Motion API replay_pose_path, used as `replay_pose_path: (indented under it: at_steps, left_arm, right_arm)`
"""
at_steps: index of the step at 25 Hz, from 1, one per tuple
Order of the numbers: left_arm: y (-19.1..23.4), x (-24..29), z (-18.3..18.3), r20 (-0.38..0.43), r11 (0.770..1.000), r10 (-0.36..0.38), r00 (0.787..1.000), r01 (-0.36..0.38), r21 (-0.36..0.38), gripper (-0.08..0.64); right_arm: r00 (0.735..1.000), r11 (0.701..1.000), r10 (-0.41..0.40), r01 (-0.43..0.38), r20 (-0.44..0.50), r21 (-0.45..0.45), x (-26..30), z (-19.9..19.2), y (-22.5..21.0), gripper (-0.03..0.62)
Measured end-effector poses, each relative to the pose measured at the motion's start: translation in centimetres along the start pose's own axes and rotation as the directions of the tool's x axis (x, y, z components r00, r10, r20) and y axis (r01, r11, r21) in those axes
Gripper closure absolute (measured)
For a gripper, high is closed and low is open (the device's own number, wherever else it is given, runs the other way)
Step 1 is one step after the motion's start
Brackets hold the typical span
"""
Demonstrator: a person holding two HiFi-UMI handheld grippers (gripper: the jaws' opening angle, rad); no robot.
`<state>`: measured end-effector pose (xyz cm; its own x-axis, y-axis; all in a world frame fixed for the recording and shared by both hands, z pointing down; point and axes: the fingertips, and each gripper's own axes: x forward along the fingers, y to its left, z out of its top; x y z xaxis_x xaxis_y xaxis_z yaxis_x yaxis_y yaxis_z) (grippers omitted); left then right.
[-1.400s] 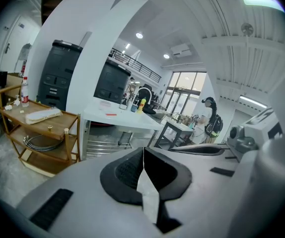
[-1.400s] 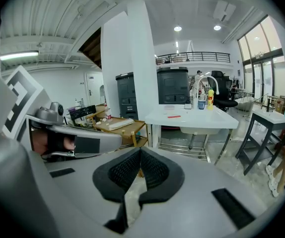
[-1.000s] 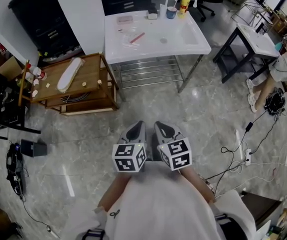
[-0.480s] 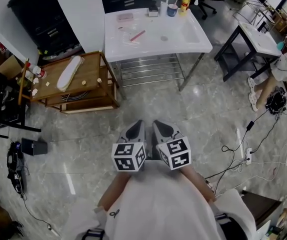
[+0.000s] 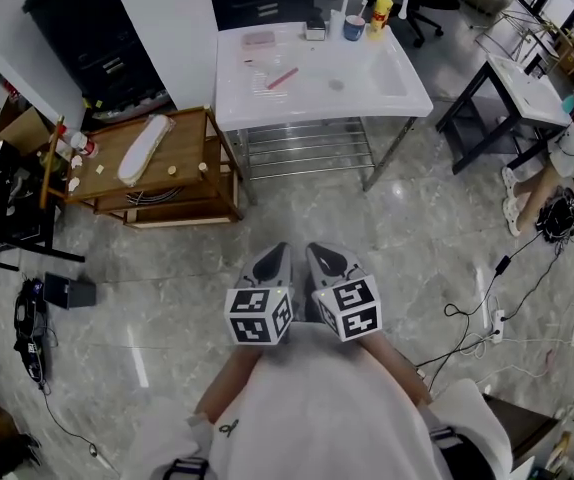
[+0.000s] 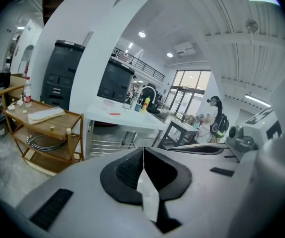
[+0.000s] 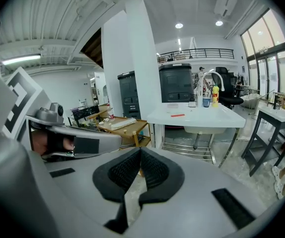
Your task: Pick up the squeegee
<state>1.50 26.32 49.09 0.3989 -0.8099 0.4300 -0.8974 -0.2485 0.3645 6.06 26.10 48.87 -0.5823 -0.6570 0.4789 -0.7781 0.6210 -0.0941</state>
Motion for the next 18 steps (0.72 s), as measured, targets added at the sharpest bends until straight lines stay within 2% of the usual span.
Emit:
replay_pose_path:
  at_steps: [18]
  left_arm:
    - [2.3,8.0,3.4,-0.042,0.998,0.046,0.998,-0.047,-0.033,0.532]
  right_arm:
    - [0.996,0.998,0.068,-0.068,-0.053,0.009,6.9,2.5,-5.7,0.565]
